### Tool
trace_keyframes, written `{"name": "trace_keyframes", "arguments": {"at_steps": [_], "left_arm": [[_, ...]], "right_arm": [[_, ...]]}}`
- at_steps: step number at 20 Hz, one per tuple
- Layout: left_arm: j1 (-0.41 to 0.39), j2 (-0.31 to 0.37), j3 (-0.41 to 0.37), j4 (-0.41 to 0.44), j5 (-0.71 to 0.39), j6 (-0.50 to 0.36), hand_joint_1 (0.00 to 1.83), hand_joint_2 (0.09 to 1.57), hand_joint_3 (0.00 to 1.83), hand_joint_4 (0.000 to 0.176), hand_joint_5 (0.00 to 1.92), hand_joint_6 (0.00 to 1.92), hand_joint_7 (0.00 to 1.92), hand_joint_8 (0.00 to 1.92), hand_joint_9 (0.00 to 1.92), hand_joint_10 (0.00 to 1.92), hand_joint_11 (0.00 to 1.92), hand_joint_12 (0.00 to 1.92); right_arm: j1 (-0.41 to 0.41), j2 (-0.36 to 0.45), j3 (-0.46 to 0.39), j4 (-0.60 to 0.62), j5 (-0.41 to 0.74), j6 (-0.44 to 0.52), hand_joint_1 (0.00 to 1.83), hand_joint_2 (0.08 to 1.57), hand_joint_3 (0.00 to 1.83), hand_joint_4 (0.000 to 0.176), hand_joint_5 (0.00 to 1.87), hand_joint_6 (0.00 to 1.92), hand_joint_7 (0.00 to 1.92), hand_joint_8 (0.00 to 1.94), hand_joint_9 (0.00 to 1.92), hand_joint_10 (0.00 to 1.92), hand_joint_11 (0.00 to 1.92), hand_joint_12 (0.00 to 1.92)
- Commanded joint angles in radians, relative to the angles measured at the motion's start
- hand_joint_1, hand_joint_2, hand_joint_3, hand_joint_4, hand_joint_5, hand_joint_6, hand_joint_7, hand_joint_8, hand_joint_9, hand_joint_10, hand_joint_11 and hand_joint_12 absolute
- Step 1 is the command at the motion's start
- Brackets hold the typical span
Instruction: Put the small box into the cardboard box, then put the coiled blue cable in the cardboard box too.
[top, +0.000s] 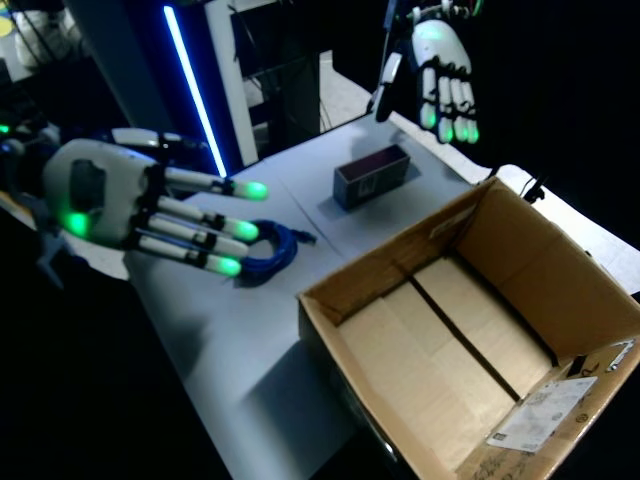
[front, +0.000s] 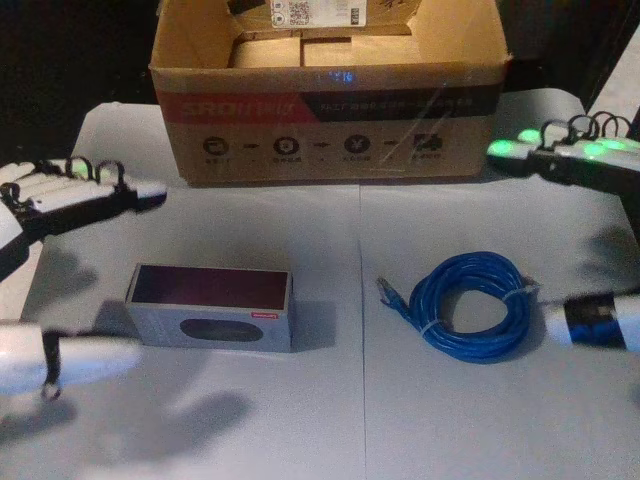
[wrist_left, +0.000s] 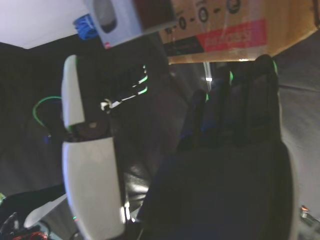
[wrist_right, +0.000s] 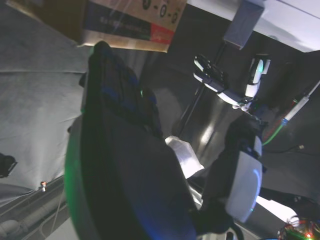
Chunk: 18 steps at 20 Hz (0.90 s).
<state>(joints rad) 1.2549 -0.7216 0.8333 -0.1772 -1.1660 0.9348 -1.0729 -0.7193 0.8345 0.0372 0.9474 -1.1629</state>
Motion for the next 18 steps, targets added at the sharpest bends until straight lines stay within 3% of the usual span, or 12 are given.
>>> {"name": "trace_keyframes", "arguments": {"at_steps": [1, 6, 7, 8, 10, 12, 13, 14, 15, 16, 17, 18], "left_arm": [[-0.009, -0.010, 0.007, -0.003, -0.110, -0.002, 0.36, 0.99, 0.00, 0.141, 0.33, 0.00, 0.30, 0.00, 0.27, 0.00, 0.13, 0.28], [-0.021, -0.031, 0.017, 0.002, -0.087, -0.002, 0.38, 1.00, 0.00, 0.144, 0.29, 0.00, 0.29, 0.00, 0.27, 0.00, 0.14, 0.23], [-0.035, -0.045, 0.025, 0.010, -0.071, -0.002, 0.56, 0.90, 0.00, 0.174, 0.30, 0.00, 0.28, 0.00, 0.28, 0.00, 0.18, 0.26], [-0.063, -0.069, 0.039, 0.025, -0.038, -0.002, 0.60, 0.87, 0.00, 0.176, 0.32, 0.01, 0.29, 0.00, 0.29, 0.01, 0.22, 0.27], [-0.136, -0.122, 0.073, 0.049, 0.040, -0.002, 0.71, 0.75, 0.00, 0.157, 0.34, 0.00, 0.33, 0.00, 0.35, 0.00, 0.16, 0.76], [-0.192, -0.172, 0.106, 0.068, 0.104, -0.003, 0.75, 0.81, 0.00, 0.161, 0.37, 0.00, 0.42, 0.00, 0.45, 0.01, 0.15, 1.09], [-0.214, -0.191, 0.118, 0.076, 0.126, -0.003, 0.74, 0.85, 0.00, 0.127, 0.41, 0.00, 0.48, 0.01, 0.53, 0.03, 0.16, 1.33], [-0.222, -0.199, 0.121, 0.079, 0.137, -0.003, 0.75, 0.92, 0.01, 0.065, 0.47, 0.01, 0.54, 0.02, 0.62, 0.06, 0.25, 1.38], [-0.225, -0.208, 0.125, 0.080, 0.145, -0.003, 0.92, 0.97, 0.00, 0.021, 0.59, 0.04, 0.66, 0.05, 0.73, 0.12, 0.34, 1.33], [-0.227, -0.215, 0.129, 0.080, 0.150, -0.010, 1.08, 1.12, 0.01, 0.000, 0.85, 0.90, 0.87, 0.13, 0.71, 0.77, 0.57, 1.29], [-0.227, -0.219, 0.138, 0.084, 0.145, -0.036, 1.08, 1.17, 0.00, 0.000, 0.83, 1.15, 0.87, 0.18, 0.68, 0.92, 0.59, 1.30], [-0.227, -0.219, 0.145, 0.091, 0.135, -0.064, 1.20, 1.18, 0.00, 0.000, 0.88, 1.04, 0.83, 1.35, 0.83, 1.20, 0.77, 1.47]], "right_arm": [[0.008, -0.004, 0.002, 0.012, 0.126, 0.004, 0.58, 1.06, 0.01, 0.176, 0.23, 0.01, 0.13, 0.00, 0.03, 0.00, 0.00, 0.00], [0.008, -0.012, 0.007, 0.012, 0.126, 0.004, 0.57, 1.09, 0.01, 0.176, 0.25, 0.01, 0.16, 0.01, 0.05, 0.01, 0.00, 0.00], [0.008, -0.015, 0.009, 0.012, 0.126, 0.004, 0.57, 1.10, 0.01, 0.176, 0.25, 0.00, 0.16, 0.00, 0.05, 0.00, 0.00, 0.00], [0.008, -0.017, 0.010, 0.012, 0.126, 0.004, 0.57, 1.10, 0.01, 0.176, 0.25, 0.00, 0.16, 0.00, 0.05, 0.00, 0.00, 0.00], [0.009, -0.017, 0.011, 0.012, 0.126, 0.004, 0.57, 1.10, 0.00, 0.176, 0.25, 0.00, 0.15, 0.00, 0.03, 0.00, 0.00, 0.00], [0.008, -0.017, 0.011, 0.012, 0.126, 0.004, 0.57, 1.10, 0.00, 0.176, 0.25, 0.00, 0.16, 0.01, 0.05, 0.01, 0.00, 0.00], [0.008, -0.017, 0.012, 0.009, 0.126, 0.004, 0.57, 1.10, 0.00, 0.176, 0.24, 0.00, 0.18, 0.01, 0.06, 0.01, 0.00, 0.00], [0.008, -0.017, 0.013, 0.006, 0.126, 0.004, 0.59, 1.10, 0.00, 0.176, 0.24, 0.00, 0.17, 0.00, 0.06, 0.01, 0.00, 0.00], [0.008, -0.017, 0.014, 0.006, 0.126, 0.004, 0.61, 1.09, 0.00, 0.176, 0.24, 0.00, 0.16, 0.00, 0.04, 0.00, 0.00, 0.00], [0.008, -0.018, 0.014, 0.006, 0.126, 0.004, 0.58, 1.11, 0.00, 0.176, 0.23, 0.00, 0.15, 0.00, 0.03, 0.00, 0.00, 0.00], [0.008, -0.018, 0.014, 0.006, 0.126, 0.004, 0.58, 1.11, 0.00, 0.176, 0.23, 0.00, 0.15, 0.00, 0.03, 0.00, 0.00, 0.00], [0.008, -0.019, 0.014, 0.006, 0.126, 0.004, 0.57, 1.11, 0.01, 0.176, 0.24, 0.00, 0.15, 0.00, 0.05, 0.01, 0.00, 0.00]]}}
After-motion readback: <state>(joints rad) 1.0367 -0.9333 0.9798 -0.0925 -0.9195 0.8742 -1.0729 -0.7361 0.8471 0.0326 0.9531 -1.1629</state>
